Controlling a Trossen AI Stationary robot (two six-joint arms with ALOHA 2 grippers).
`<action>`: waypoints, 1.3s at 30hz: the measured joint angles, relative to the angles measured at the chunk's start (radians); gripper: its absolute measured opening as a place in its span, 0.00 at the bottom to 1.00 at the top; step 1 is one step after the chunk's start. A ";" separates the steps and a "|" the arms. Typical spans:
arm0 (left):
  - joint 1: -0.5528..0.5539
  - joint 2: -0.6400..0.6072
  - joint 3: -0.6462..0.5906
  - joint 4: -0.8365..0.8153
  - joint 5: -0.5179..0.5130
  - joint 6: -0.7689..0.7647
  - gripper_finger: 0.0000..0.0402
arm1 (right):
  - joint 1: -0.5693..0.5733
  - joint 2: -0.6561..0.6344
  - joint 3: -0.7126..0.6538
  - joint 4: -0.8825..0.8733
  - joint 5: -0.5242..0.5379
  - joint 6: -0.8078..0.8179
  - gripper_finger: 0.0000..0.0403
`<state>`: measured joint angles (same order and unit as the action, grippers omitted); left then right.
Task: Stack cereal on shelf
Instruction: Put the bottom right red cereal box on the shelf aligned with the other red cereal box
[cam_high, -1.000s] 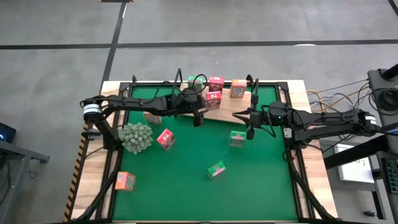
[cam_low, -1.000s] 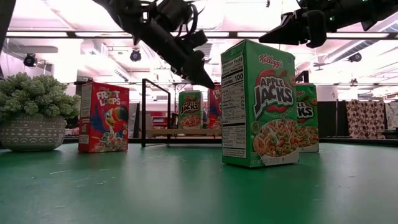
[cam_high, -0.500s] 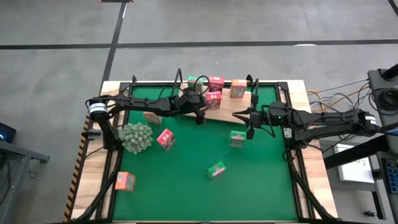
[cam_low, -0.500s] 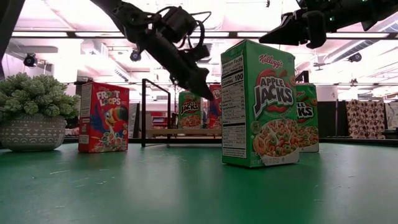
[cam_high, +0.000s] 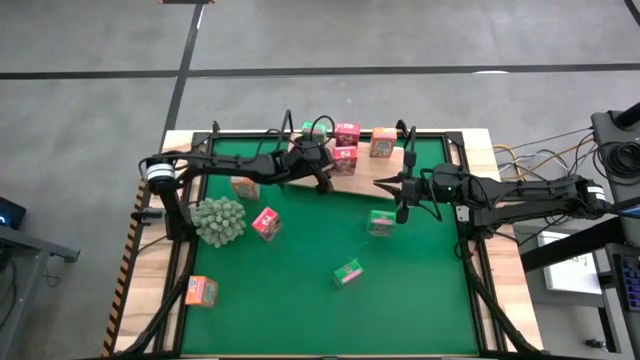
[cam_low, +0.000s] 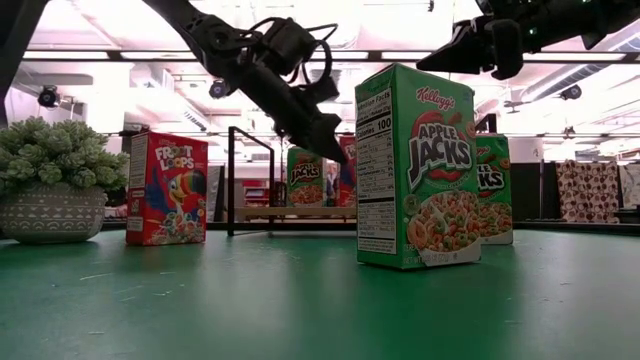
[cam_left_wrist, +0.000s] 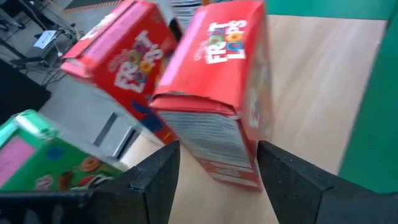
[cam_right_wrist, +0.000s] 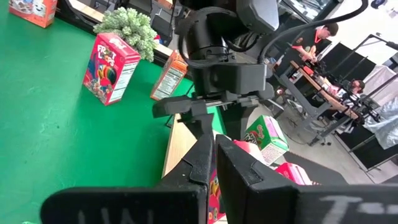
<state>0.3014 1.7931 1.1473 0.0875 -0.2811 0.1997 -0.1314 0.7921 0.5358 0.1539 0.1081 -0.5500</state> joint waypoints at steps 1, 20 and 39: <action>0.003 0.000 0.000 0.000 -0.001 0.000 0.49 | 0.000 0.000 0.000 0.000 0.000 -0.001 0.03; 0.013 0.002 0.000 0.060 -0.017 -0.010 0.49 | 0.000 0.000 0.000 0.011 0.000 -0.019 0.03; 0.015 0.003 0.000 0.114 -0.016 0.000 0.49 | 0.000 0.000 0.000 0.041 -0.001 -0.051 0.03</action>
<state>0.3161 1.7958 1.1473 0.2020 -0.2966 0.2001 -0.1314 0.7923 0.5358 0.1945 0.1076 -0.6012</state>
